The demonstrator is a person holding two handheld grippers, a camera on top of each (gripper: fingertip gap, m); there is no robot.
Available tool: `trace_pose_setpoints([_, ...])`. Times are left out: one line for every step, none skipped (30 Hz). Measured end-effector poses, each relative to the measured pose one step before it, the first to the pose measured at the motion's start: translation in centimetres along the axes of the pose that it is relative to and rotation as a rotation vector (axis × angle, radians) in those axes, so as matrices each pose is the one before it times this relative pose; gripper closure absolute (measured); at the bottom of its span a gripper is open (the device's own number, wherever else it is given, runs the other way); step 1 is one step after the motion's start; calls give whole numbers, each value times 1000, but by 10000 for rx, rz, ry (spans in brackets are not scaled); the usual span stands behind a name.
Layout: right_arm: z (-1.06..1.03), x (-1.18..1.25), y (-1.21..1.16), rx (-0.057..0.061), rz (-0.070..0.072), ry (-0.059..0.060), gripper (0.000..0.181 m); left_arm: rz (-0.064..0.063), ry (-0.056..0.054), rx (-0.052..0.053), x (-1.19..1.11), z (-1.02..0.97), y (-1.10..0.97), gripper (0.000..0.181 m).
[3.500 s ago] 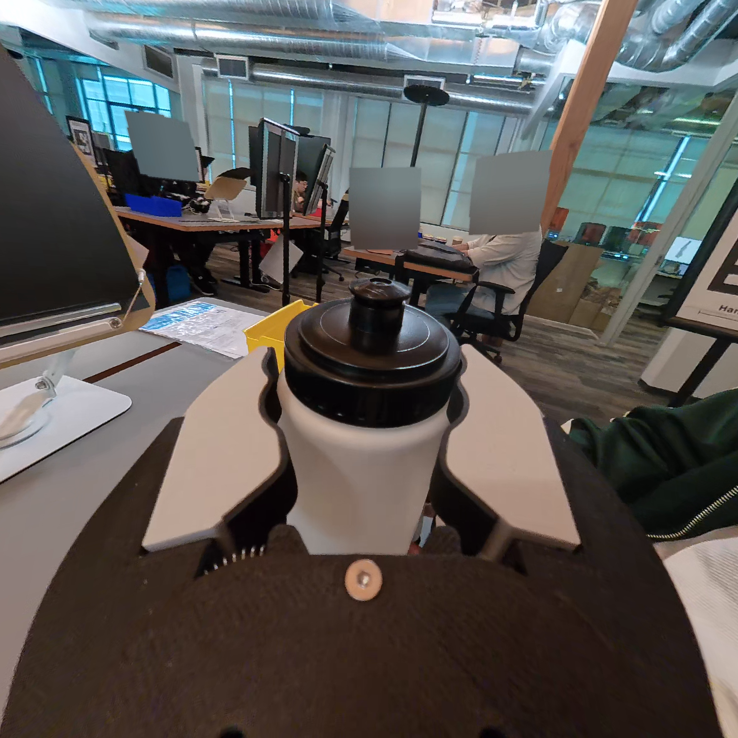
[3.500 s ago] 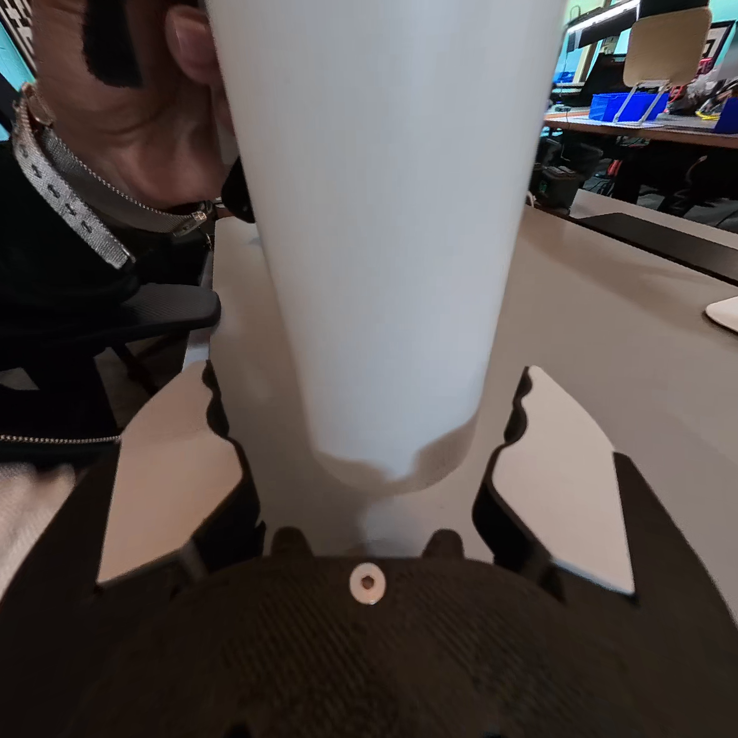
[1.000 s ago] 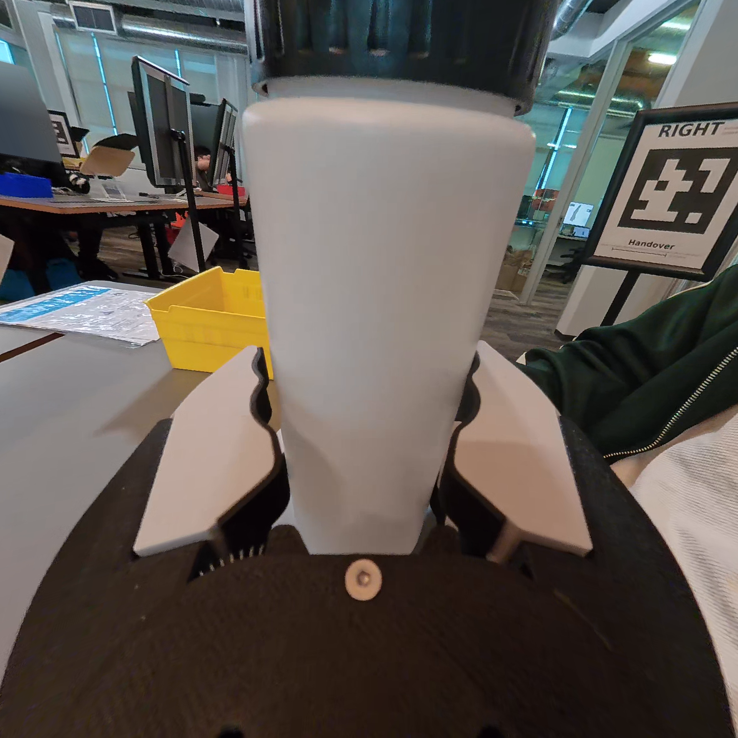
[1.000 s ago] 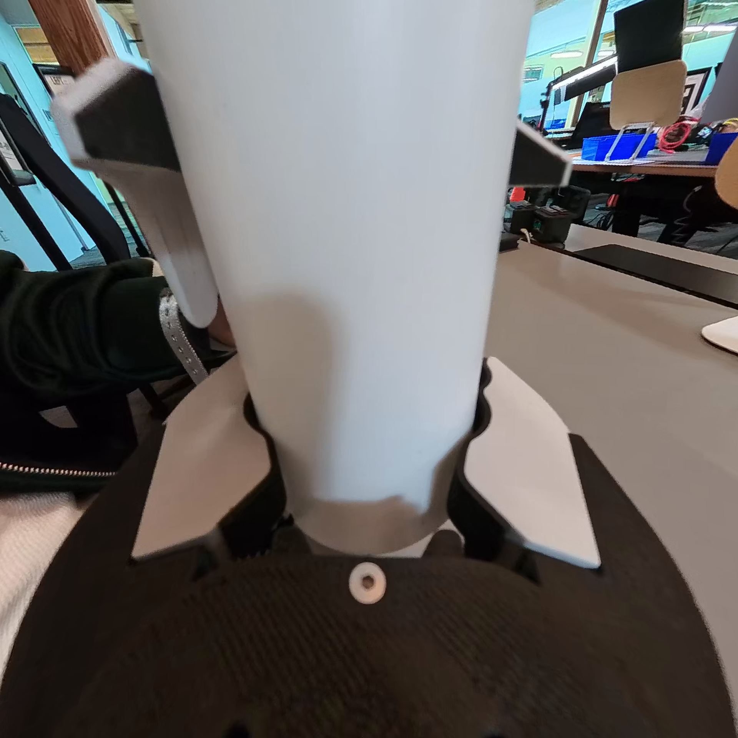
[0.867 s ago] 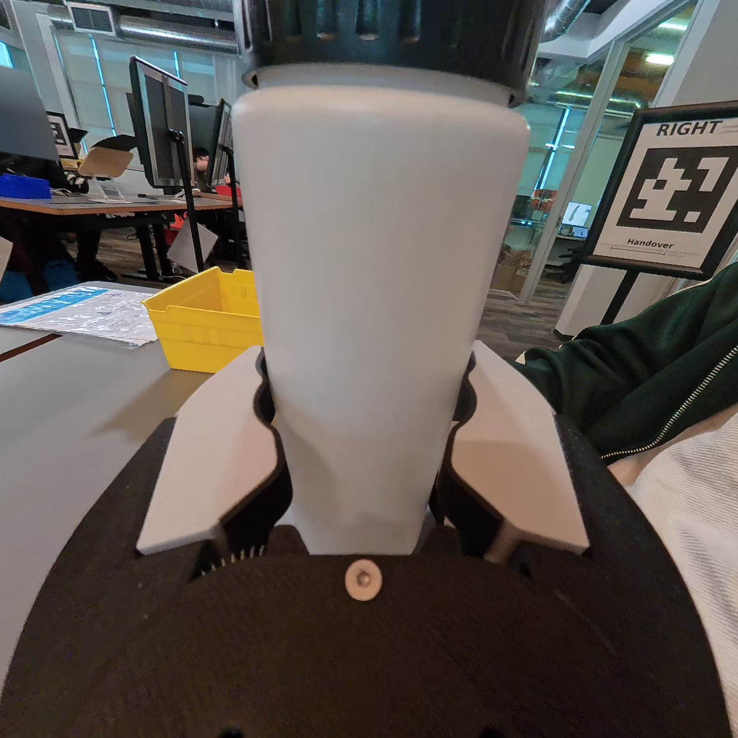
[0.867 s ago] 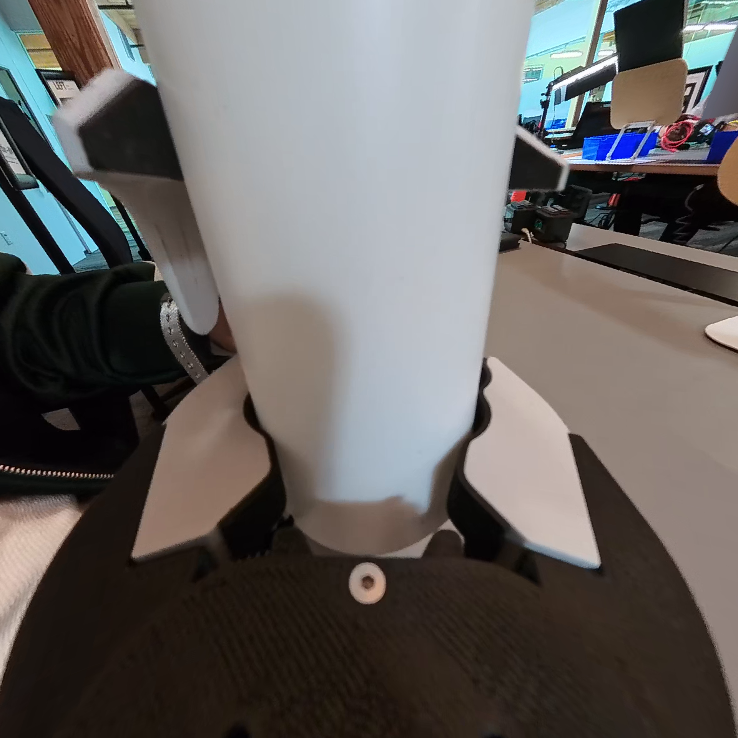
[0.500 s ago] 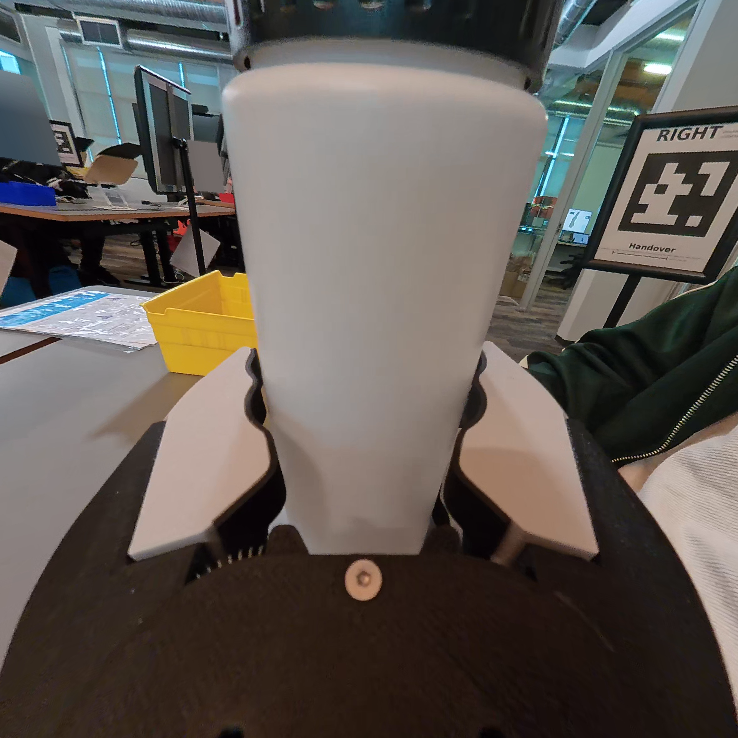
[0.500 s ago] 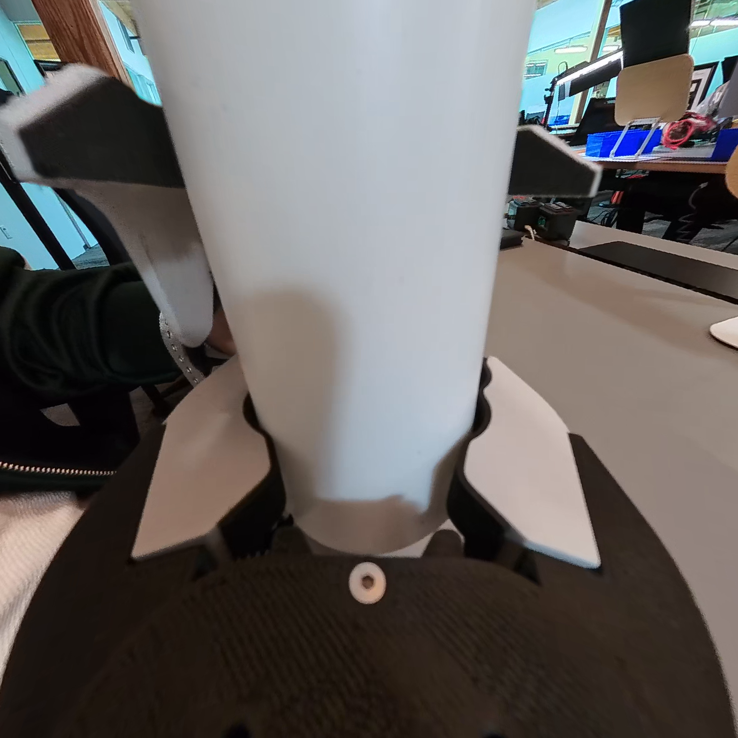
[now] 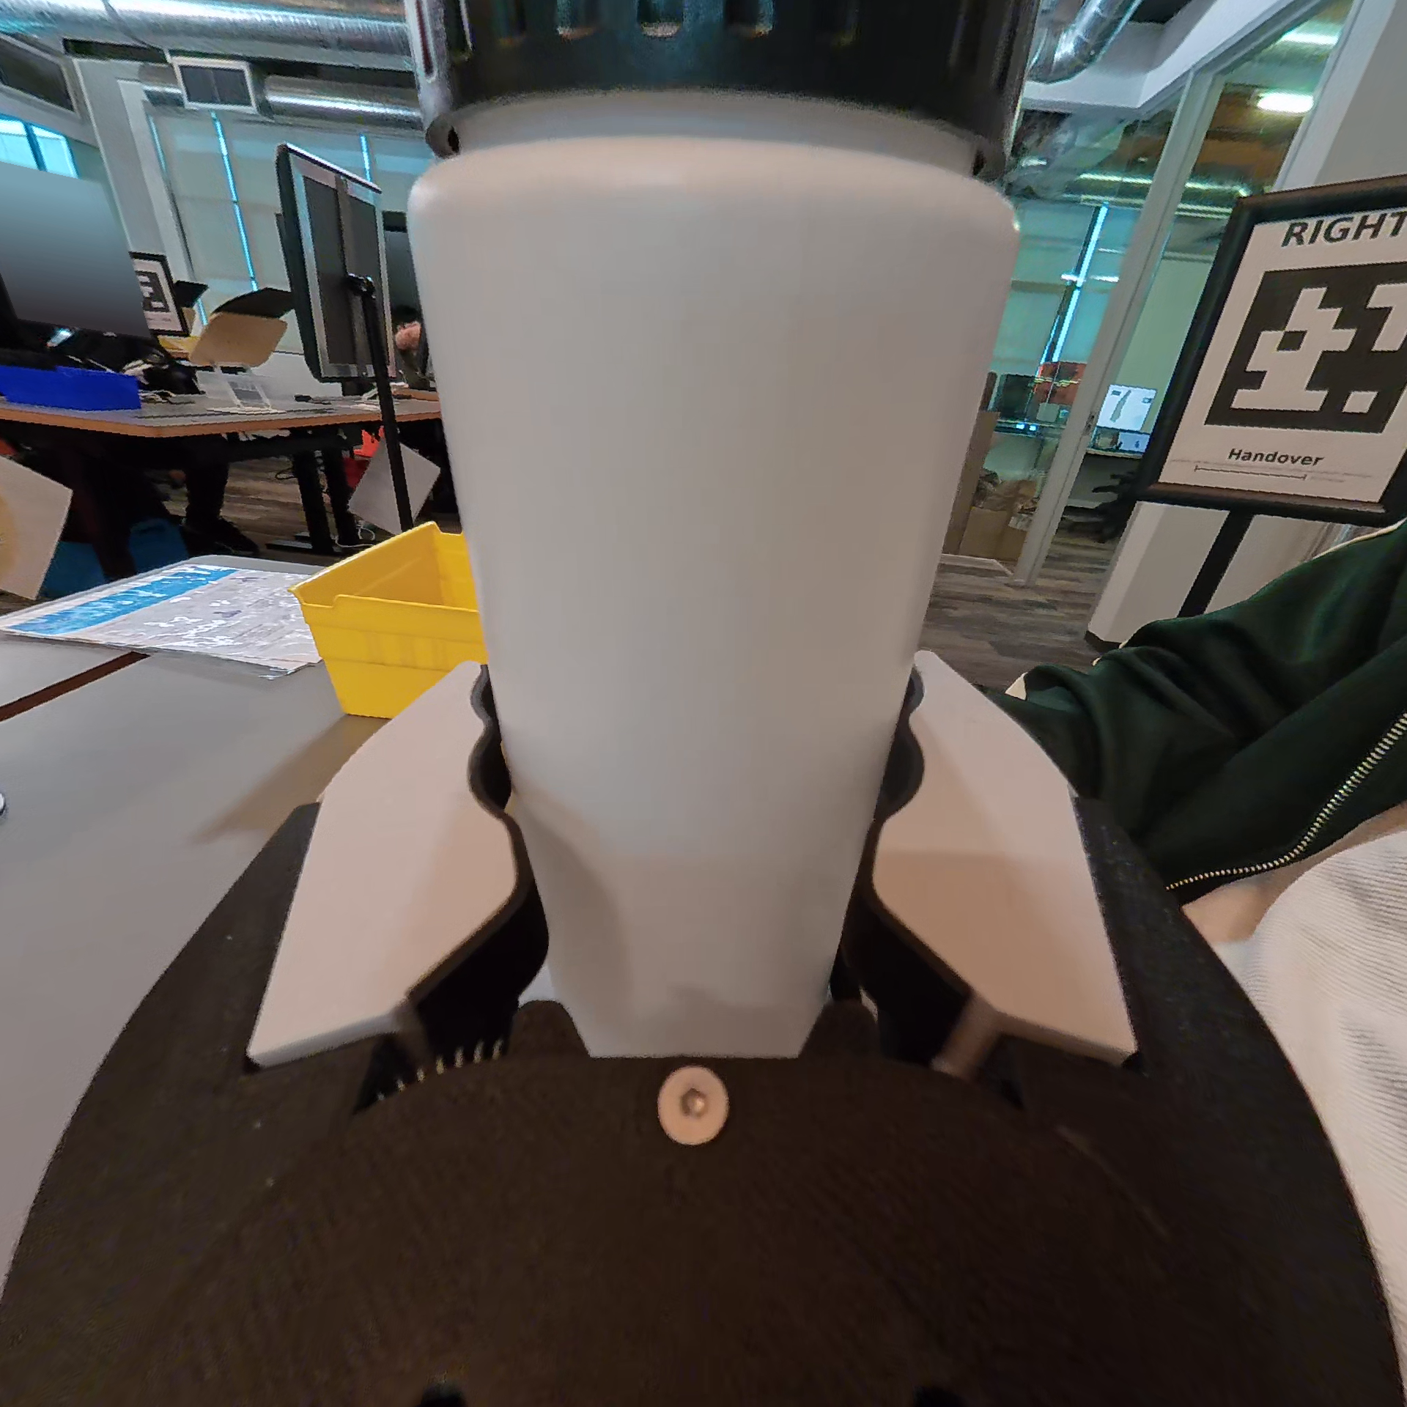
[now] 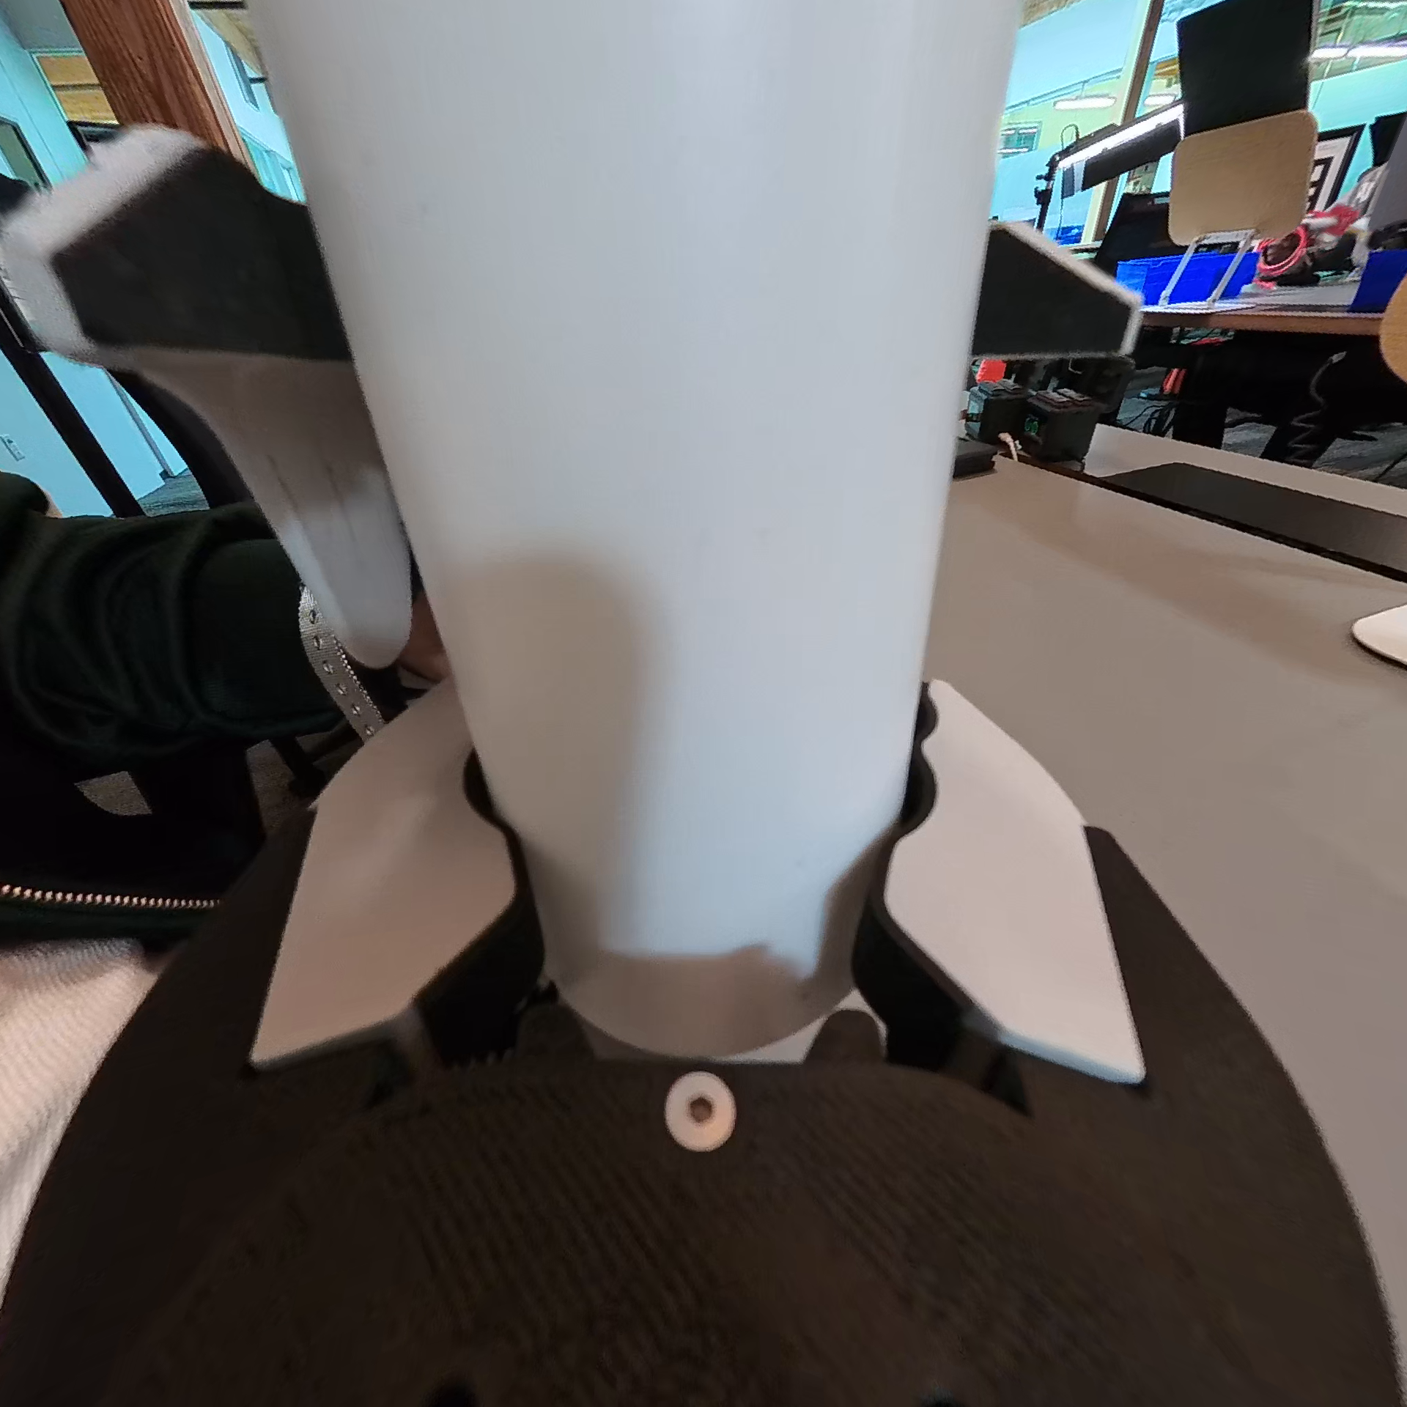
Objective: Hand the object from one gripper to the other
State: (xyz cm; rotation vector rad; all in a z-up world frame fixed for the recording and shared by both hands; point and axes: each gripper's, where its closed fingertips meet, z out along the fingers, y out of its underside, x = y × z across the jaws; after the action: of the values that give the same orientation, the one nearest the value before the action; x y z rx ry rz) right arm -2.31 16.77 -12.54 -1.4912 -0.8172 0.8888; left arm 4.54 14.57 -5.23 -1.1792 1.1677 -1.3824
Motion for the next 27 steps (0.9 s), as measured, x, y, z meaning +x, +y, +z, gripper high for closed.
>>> trace_pose_setpoints([4, 2, 45, -21, 10, -4, 75, 12, -2, 2, -14, 9, 18, 82])
trace_pose_setpoints([13, 15, 44, -21, 16, -4, 76, 8, -2, 16, -31, -3, 16, 82])
trace_pose_setpoints([21, 23, 52, -12, 16, 0, 76, -14, 1, -4, -33, 0, 42, 82])
trace_pose_setpoints([14, 32, 49, -10, 18, 5, 76, -27, 2, -18, -50, -21, 47, 82])
trace_pose_setpoints([15, 28, 50, -3, 23, 10, 76, -35, 4, -18, -43, -12, 57, 82])
trace_pose_setpoints([19, 30, 38, 14, 23, 8, 76, -44, 1, -18, -39, -21, 45, 82])
trace_pose_setpoints([28, 33, 29, 43, 26, -4, 75, -24, -18, -10, -49, -13, 38, 82])
trace_pose_setpoints([12, 26, 13, 64, 26, -15, 75, 0, -31, -3, -55, -7, 52, 82])
trace_pose_setpoints([13, 55, 1, 72, 19, -7, 75, 11, -41, -5, -75, -7, 45, 82])
trace_pose_setpoints([-10, 164, 20, 47, 24, 52, 74, 28, -93, 3, -163, -33, 31, 83])
trace_pose_setpoints([-22, 239, -33, 62, 47, 91, 70, 91, -202, 30, -326, -132, -52, 83])
trace_pose_setpoints([-51, 306, -59, 85, 72, 108, 64, 123, -204, -5, -390, -208, -25, 83])
trace_pose_setpoints([-73, 296, 9, 34, 88, 77, 61, 62, -149, -8, -379, -230, -29, 84])
trace_pose_setpoints([-83, 274, 106, -23, 96, 38, 59, -26, -118, -15, -397, -252, -48, 84])
trace_pose_setpoints([-70, 320, 119, -44, 78, 59, 57, -51, -150, -31, -444, -261, -30, 84])
trace_pose_setpoints([-70, 339, 102, -37, 45, 79, 55, -3, -146, 44, -422, -248, -66, 84])
trace_pose_setpoints([-82, 249, 24, -4, 36, 27, 55, -39, -109, 141, -360, -240, -138, 85])
trace_pose_setpoints([-99, 110, -116, 55, 49, -38, 56, -114, -64, 108, -303, -191, -61, 85])
trace_pose_setpoints([-155, 120, -186, 87, 13, 9, 57, -149, -45, 53, -295, -150, 38, 85])
trace_pose_setpoints([-147, 121, -242, 103, -19, 30, 59, -131, -32, 45, -264, -108, 70, 85])
trace_pose_setpoints([-130, 56, -215, 84, -16, 4, 60, -105, -31, 46, -225, -102, 83, 85])
trace_pose_setpoints([-136, 117, -148, 54, -22, 41, 60, -73, -47, 60, -206, -83, 43, 85])
trace_pose_setpoints([-131, 136, -157, 64, -13, 32, 60, -52, -37, 62, -179, -72, 33, 85])
trace_pose_setpoints([-153, 133, -200, 76, 20, 16, 61, -29, -16, 62, -124, -61, 9, 85])
trace_pose_setpoints([-187, 204, -274, 94, 24, 36, 62, 7, -24, 86, -99, -49, -23, 85])
trace_pose_setpoints([-278, 290, -374, 103, 0, 77, 64, 6, -11, 91, -53, -39, -15, 85])
trace_pose_setpoints([-377, 296, -580, 145, -23, 63, 66, -17, 1, 87, -19, -13, -6, 85])
